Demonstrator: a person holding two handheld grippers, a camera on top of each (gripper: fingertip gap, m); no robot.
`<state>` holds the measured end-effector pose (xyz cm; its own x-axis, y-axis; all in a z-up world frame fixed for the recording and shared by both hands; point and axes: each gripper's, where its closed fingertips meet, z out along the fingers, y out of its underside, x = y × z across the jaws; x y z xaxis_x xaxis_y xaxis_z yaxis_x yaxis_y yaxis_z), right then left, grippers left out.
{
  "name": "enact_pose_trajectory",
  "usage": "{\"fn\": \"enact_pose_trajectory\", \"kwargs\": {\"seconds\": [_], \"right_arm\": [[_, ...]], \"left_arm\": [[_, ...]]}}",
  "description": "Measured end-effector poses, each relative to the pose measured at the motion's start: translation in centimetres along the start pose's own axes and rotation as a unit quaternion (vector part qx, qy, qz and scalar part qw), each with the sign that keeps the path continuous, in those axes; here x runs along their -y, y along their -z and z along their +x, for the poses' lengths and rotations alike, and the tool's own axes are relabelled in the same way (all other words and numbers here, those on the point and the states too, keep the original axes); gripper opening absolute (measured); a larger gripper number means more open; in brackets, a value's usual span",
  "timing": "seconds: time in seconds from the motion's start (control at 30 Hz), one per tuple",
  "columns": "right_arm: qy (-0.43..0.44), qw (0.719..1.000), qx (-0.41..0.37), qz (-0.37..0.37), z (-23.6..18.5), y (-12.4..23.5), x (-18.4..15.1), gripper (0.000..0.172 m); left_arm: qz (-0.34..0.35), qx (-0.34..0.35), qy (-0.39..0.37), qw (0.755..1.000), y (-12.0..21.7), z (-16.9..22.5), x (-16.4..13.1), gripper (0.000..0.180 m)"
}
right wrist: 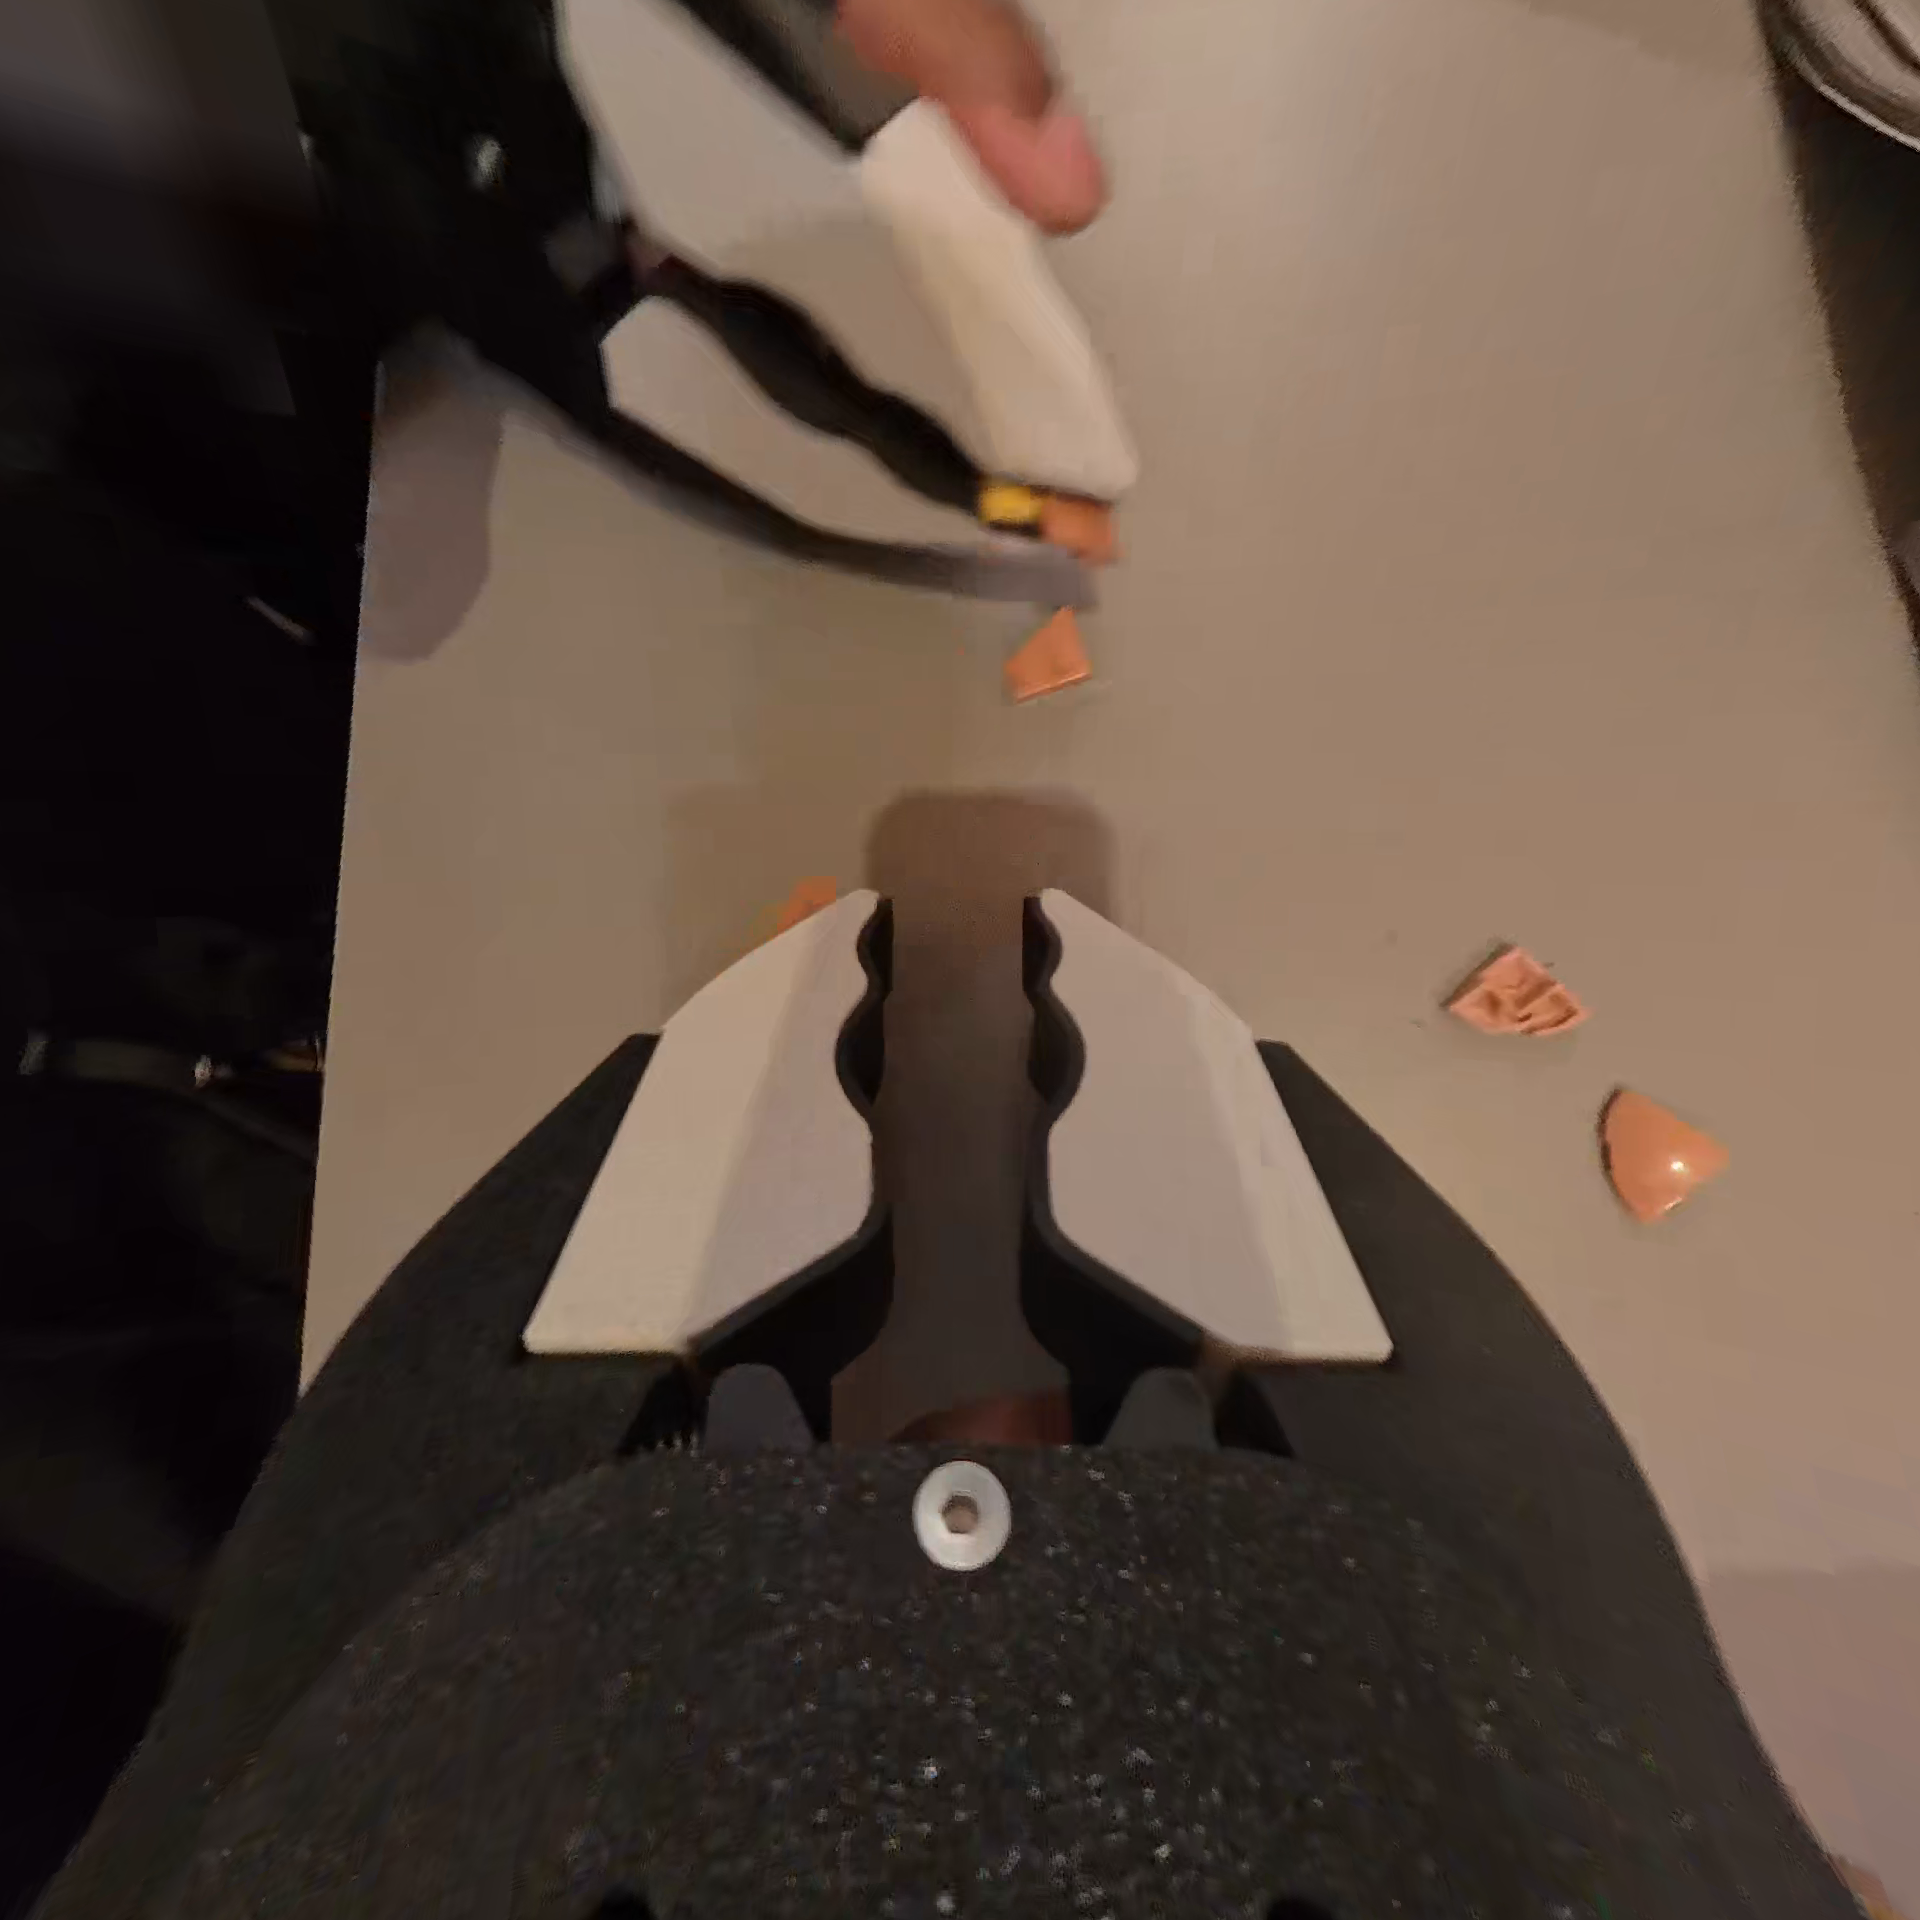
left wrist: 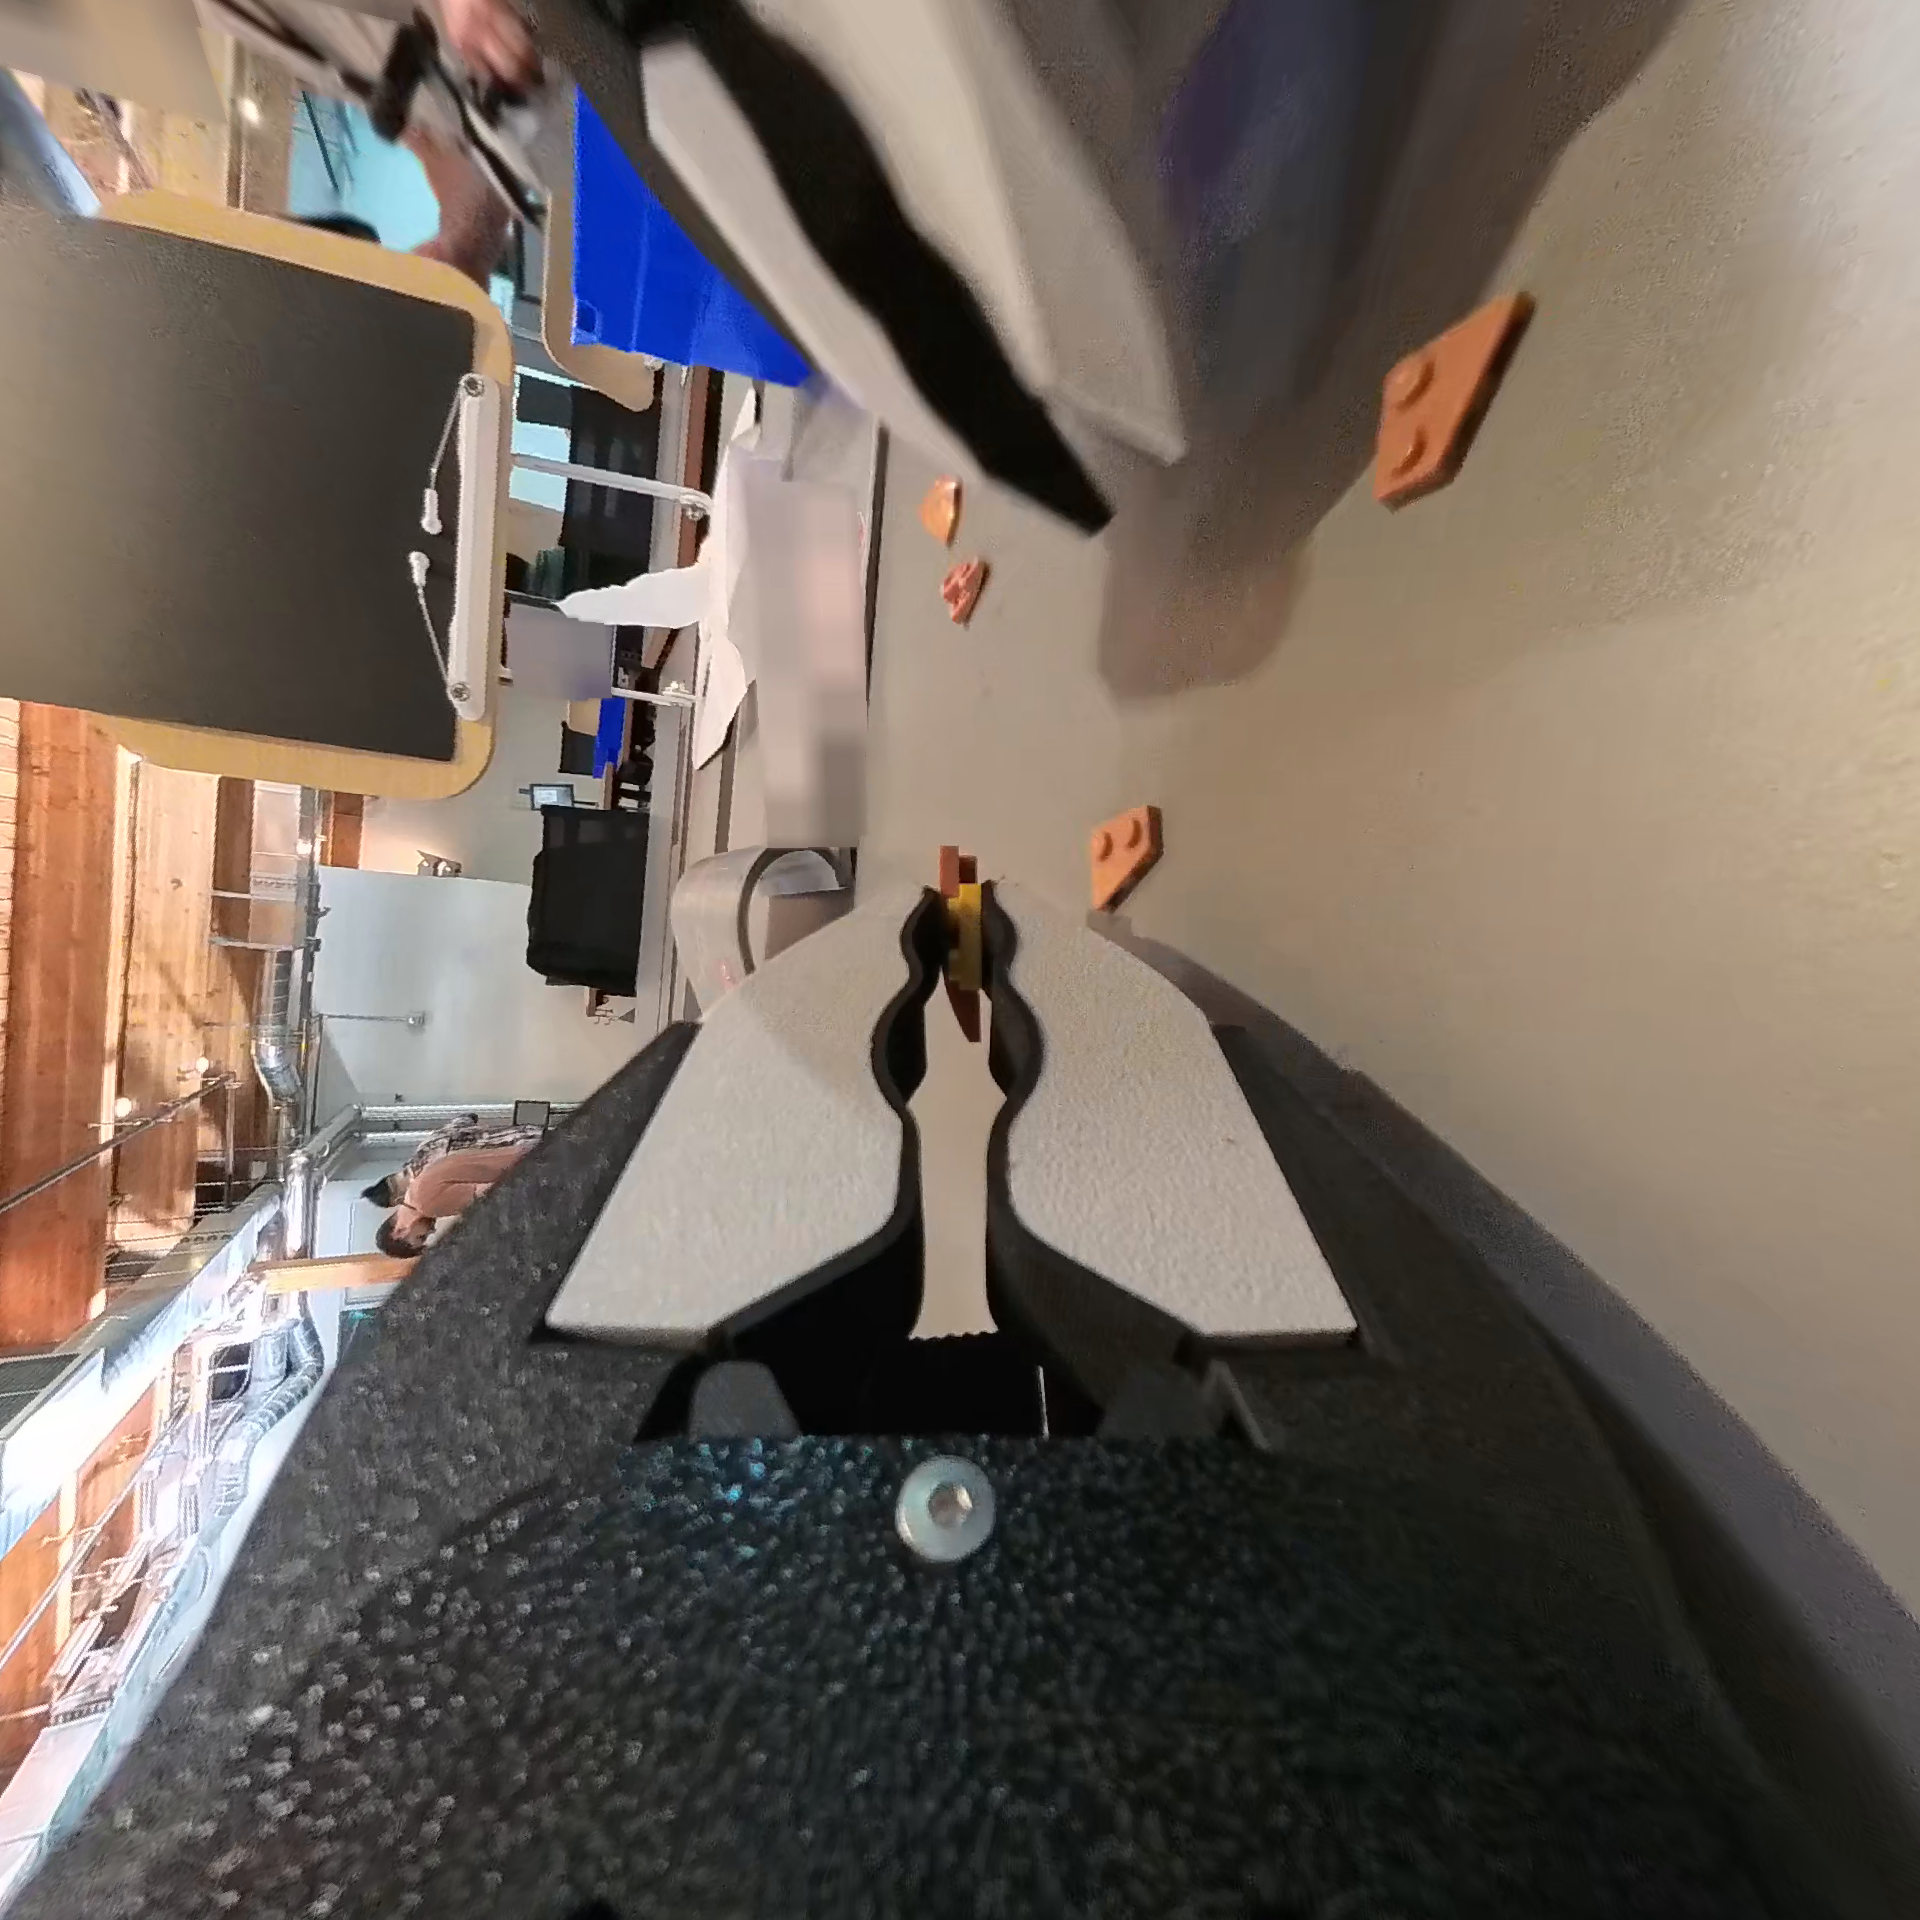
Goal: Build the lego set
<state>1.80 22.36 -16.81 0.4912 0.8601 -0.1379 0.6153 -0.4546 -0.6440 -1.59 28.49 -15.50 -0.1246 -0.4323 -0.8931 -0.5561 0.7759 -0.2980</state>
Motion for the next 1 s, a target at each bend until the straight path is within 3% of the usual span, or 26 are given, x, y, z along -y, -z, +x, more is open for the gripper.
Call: {"fn": "enact_pose_trajectory", "kwargs": {"seconds": [0.23,0.4,0.63,0.73,0.83,0.93,1.0], "right_arm": [[0.045,0.996,-0.043,-0.068,-2.6,-1.2,-1.4,0.031],[0.050,0.994,-0.053,-0.080,-2.9,-1.5,-1.2,0.015],[0.052,0.993,-0.075,-0.069,-2.2,-0.7,-0.9,0.014],[0.033,0.994,-0.104,-0.020,-1.1,3.3,0.3,0.014],[0.001,0.979,-0.200,0.031,2.2,12.1,0.7,0.014],[-0.050,0.946,-0.319,0.019,6.2,21.0,-3.0,0.014],[-0.096,0.930,-0.354,-0.010,8.3,24.0,-6.7,0.014]], "left_arm": [[0.002,0.005,-0.002,1.000,0.1,-0.2,0.2,0.006],[0.002,0.011,0.000,1.000,0.3,-0.2,0.2,0.006],[0.001,0.022,0.011,1.000,0.7,-0.4,0.0,0.006],[0.001,0.022,0.011,1.000,0.9,-0.3,0.0,0.006],[0.003,0.025,0.012,1.000,1.1,-0.3,0.0,0.006],[0.008,0.026,0.013,1.000,1.2,-0.3,0.2,0.006],[0.010,0.025,0.011,1.000,1.2,-0.3,0.4,0.006]]}}
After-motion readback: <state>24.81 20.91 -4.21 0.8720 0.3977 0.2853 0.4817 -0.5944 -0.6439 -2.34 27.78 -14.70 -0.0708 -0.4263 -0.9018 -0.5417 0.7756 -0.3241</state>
